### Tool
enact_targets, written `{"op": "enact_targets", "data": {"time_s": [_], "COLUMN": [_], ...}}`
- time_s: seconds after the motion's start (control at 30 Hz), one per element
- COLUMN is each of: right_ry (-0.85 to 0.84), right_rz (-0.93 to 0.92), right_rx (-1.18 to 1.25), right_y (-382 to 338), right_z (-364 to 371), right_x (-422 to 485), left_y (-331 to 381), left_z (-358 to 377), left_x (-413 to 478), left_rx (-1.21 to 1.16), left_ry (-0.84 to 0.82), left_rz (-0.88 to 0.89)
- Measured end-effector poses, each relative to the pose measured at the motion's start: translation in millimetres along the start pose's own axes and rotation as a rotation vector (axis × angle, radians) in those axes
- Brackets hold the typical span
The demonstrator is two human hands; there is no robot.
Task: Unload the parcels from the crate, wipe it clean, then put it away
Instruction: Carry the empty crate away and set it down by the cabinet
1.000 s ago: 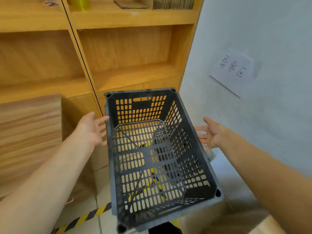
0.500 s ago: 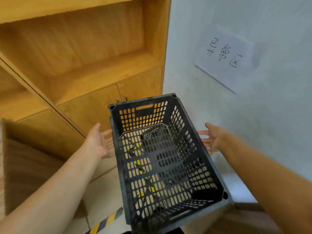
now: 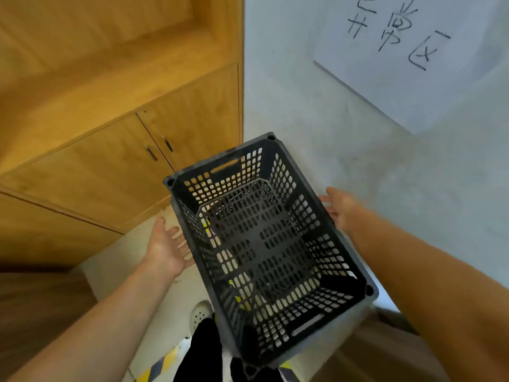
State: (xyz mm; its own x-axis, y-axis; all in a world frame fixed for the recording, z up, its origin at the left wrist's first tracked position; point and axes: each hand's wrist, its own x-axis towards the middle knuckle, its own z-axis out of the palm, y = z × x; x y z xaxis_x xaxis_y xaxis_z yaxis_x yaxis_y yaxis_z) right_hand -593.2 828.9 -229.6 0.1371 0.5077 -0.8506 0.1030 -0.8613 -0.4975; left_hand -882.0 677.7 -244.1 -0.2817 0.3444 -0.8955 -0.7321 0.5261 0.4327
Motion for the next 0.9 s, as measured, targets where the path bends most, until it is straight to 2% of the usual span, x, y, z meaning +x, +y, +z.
{"op": "enact_targets", "data": {"time_s": [0.4, 0.9], "right_ry": [0.059, 0.1], "right_rz": [-0.015, -0.043], "right_rx": [0.0, -0.075], "right_y": [-3.4, -26.0], "right_z": [20.4, 19.0], "right_x": [124.0, 169.2], "left_y": [-25.7, -36.0], "left_z": [27.2, 57.6], "left_x": [105.3, 134.0], "left_rx": [-0.111, -0.103], "left_ry": [0.007, 0.011], "left_rz": [-0.086, -0.064]}}
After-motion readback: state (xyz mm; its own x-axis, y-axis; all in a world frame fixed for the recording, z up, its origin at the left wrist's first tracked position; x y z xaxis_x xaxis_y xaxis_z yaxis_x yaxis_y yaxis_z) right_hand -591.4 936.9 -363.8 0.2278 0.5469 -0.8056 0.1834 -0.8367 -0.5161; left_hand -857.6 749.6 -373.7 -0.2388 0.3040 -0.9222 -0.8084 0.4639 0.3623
